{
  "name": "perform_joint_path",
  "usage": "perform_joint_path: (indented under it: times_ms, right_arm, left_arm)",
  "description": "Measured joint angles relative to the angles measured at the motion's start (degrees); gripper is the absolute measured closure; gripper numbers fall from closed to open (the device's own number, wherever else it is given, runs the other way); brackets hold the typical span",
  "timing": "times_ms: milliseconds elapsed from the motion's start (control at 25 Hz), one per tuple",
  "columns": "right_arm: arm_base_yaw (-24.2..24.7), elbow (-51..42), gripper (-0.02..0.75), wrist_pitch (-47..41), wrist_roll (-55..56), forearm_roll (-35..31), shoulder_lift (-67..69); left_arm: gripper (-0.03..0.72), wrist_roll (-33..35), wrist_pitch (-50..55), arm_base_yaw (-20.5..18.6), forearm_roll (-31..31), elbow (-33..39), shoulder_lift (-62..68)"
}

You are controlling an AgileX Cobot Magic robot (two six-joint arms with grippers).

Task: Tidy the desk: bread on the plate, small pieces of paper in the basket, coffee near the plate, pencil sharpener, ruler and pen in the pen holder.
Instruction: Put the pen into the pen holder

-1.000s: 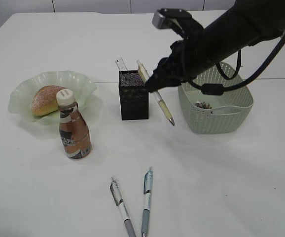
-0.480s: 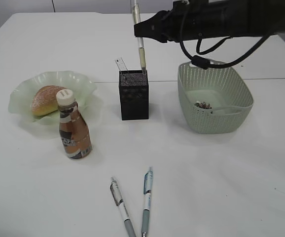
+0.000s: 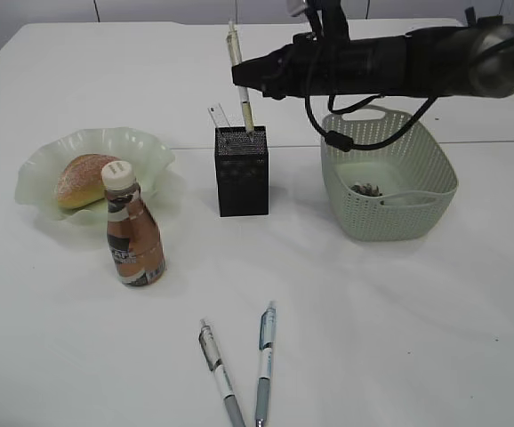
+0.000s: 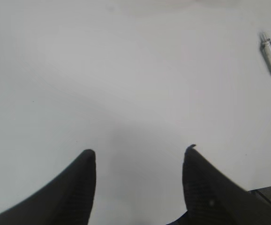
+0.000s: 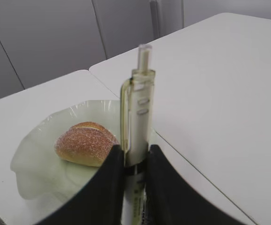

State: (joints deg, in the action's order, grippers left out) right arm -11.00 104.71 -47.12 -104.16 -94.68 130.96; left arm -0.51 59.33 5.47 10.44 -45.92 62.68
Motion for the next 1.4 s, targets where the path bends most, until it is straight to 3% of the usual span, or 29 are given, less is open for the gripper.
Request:
perform_joint_path:
  times_ms: [360, 640, 840, 920, 1240, 1400]
  right_arm:
    - [0.00, 0.32, 0.624, -0.32, -6.84, -4.32, 4.53]
    - [0.00, 0.32, 0.432, -0.32, -6.92, -4.79, 5.48]
    - [0.00, 0.32, 0.388, -0.32, -2.80, -3.80, 5.06]
    - [0.00, 0.32, 0.378, -1.70, 0.92, 0.94, 3.14]
    - [-0.54, 0.32, 0.351, -7.15, 38.32, 37.91, -10.46]
    - [-3.14, 0.32, 0.351, -11.63, 52.87, 50.85, -15.79]
  left_arm:
    - [0.255, 0.00, 0.40, 0.00, 1.40, 0.00, 0.00]
    - [0.255, 0.00, 0.57, 0.00, 1.88, 0.00, 0.00]
    - [0.255, 0.00, 0.66, 0.00, 1.90, 0.00, 0.00]
    - [0.255, 0.00, 0.66, 0.00, 1.90, 0.00, 0.00]
    - [0.245, 0.00, 0.70, 0.00, 0.42, 0.00, 0.00]
    - [0.253, 0.00, 0.36, 0.00, -0.29, 0.00, 0.00]
